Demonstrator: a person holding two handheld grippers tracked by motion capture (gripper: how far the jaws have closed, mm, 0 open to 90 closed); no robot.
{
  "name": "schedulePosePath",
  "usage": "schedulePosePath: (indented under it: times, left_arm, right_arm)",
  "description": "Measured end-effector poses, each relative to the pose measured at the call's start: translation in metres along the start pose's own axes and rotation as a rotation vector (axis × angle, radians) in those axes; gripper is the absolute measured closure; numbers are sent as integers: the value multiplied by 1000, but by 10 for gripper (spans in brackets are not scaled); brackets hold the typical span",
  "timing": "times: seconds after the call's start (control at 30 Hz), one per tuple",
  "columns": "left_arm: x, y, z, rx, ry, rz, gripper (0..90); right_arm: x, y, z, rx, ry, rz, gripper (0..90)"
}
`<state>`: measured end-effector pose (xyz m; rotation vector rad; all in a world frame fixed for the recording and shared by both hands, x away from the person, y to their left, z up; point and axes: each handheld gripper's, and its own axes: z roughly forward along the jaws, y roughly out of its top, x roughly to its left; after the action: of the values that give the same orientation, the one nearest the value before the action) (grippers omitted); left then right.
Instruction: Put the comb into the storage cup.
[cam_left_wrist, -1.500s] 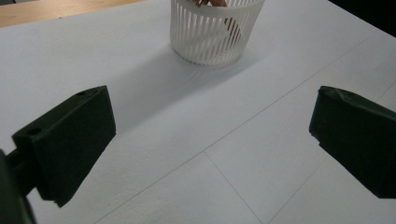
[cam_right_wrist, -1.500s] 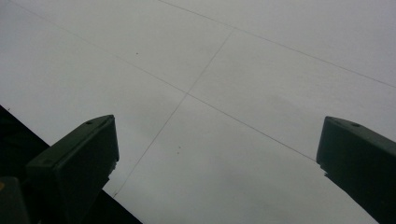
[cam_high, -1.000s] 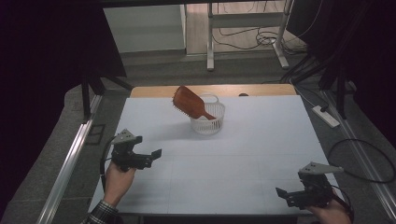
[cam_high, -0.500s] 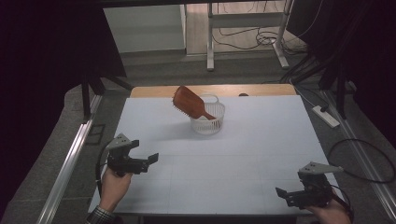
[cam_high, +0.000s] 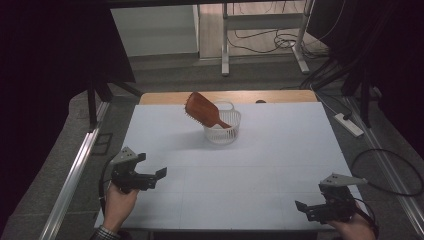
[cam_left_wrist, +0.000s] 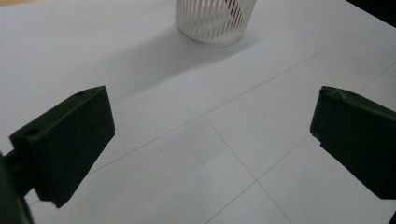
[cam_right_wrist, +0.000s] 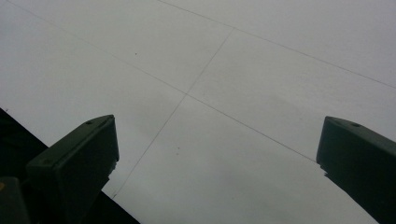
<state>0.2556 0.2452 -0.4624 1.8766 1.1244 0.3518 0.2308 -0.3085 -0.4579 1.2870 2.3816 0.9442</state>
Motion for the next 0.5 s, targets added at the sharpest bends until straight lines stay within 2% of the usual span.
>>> schedulePosePath:
  times: [0.5]
  left_arm:
    - [-1,-8,-10,1,18,-1,0]
  right_arm:
    - [0,0,0,3,-1,-2,0]
